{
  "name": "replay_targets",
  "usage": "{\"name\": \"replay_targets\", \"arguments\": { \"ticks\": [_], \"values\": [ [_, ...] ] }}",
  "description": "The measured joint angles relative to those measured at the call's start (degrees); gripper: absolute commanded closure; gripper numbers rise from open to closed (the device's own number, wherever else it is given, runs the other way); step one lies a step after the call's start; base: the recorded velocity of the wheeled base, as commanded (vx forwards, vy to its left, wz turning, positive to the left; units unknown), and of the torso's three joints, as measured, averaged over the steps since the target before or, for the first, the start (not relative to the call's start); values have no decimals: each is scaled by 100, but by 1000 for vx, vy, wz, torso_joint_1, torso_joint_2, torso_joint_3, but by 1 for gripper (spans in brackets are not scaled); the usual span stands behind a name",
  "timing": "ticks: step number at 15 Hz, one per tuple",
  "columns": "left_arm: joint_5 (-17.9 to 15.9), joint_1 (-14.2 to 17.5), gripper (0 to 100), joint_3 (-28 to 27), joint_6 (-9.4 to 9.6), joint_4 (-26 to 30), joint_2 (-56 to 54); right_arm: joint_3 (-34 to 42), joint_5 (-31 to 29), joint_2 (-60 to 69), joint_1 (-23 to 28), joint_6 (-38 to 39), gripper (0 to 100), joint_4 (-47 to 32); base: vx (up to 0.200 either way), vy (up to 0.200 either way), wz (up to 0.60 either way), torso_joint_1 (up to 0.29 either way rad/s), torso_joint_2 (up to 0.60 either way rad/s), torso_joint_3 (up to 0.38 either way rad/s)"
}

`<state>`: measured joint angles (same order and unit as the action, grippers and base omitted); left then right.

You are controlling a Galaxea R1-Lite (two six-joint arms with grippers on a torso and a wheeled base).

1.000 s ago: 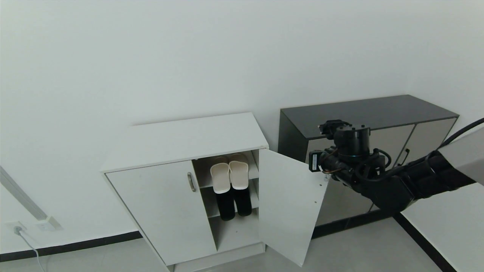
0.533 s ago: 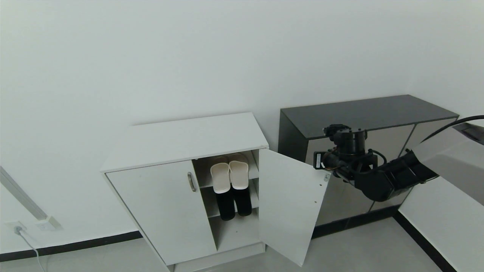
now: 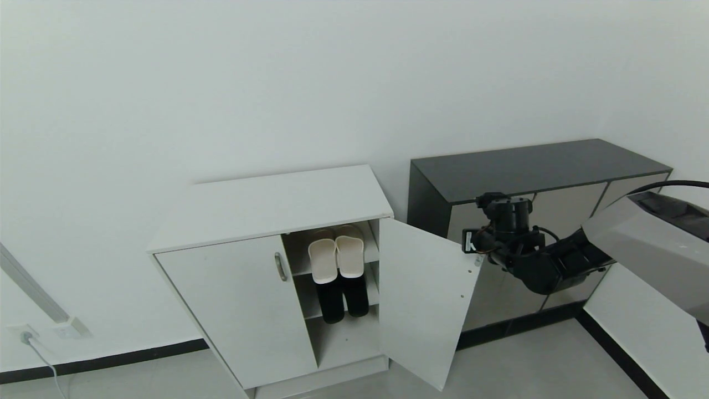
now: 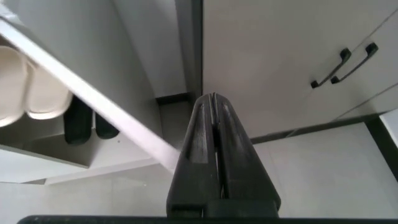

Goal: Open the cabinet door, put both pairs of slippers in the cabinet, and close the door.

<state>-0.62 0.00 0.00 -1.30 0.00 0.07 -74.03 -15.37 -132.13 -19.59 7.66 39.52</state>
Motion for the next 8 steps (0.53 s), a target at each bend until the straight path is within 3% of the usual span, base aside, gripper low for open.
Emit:
{"name": "replay_targets", "arguments": {
  "ticks": [8],
  "values": [
    [0,0,100,0,-6,0,2,41,-1,-100,-41,0,100,-195,0,0,0,0,0,0]
  ]
}}
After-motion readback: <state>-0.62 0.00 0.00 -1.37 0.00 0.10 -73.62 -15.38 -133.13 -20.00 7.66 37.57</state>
